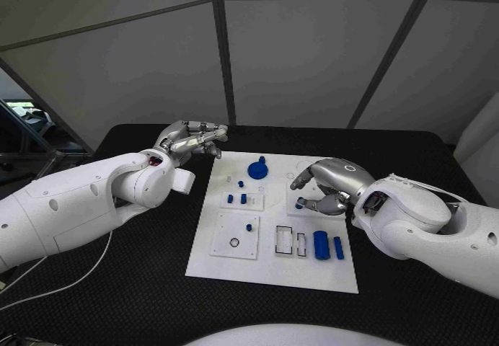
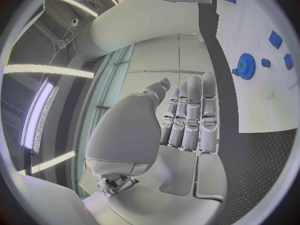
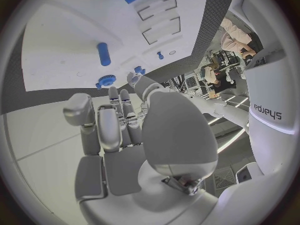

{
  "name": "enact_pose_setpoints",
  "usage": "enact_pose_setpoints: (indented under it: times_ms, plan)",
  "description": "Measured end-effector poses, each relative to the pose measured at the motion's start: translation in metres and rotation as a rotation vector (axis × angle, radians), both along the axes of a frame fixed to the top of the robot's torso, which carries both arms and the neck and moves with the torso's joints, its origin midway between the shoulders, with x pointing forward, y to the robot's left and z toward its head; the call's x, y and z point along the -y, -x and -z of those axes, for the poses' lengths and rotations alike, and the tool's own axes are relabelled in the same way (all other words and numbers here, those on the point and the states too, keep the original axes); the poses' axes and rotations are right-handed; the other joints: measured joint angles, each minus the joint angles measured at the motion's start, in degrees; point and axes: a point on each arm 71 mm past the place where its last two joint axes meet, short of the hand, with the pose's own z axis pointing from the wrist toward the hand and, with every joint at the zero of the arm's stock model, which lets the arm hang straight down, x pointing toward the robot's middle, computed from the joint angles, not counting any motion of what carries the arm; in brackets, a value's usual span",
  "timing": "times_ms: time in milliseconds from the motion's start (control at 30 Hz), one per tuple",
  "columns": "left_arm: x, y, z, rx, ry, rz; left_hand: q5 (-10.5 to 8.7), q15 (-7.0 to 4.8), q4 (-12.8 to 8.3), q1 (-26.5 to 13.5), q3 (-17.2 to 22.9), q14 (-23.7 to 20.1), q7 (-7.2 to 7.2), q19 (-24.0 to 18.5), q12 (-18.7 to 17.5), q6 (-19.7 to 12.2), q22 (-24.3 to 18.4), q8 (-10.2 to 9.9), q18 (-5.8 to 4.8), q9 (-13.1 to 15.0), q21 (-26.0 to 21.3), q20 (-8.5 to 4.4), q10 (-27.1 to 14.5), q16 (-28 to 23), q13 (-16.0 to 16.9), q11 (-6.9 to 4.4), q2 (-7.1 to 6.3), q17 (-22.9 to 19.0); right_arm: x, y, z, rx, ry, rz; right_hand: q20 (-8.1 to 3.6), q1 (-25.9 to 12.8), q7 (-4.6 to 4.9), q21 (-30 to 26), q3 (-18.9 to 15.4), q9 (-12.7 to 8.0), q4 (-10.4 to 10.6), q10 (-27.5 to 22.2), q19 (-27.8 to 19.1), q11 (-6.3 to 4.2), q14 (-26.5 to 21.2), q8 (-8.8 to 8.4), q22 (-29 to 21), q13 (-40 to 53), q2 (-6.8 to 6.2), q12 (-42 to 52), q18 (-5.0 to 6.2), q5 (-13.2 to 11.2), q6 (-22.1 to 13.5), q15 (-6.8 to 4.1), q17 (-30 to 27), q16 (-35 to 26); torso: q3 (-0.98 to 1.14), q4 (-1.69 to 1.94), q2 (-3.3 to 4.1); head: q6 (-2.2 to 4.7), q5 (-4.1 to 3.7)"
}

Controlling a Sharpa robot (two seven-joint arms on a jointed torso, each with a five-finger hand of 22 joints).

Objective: Assemble the parts on the task board

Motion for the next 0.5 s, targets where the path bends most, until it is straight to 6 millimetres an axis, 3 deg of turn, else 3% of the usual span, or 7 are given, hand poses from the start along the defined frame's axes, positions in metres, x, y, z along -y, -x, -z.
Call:
enact_pose_setpoints:
  times_ms: [500]
  plan:
    - [0.002,0.0,0.001,-0.004,0.001,0.008,0.0,0.0,0.0,0.0,0.0,0.0,0.0,0.0,0.0,0.0,0.0,0.0,0.0,0.0,0.0,0.0,0.0,0.0,0.0,0.0,0.0,0.0,-0.005,-0.006,0.011,-0.069,0.106,0.002,-0.2,0.2,-0.51,-1.3,-1.3,0.0,0.6,-1.2,-0.8,0.18,0.0,0.0,-1.4,-0.5,0.18,1.2,0.0,0.0,-0.1,0.0,-1.0,-0.5,-0.03,0.1,0.07,-0.19,0.0]
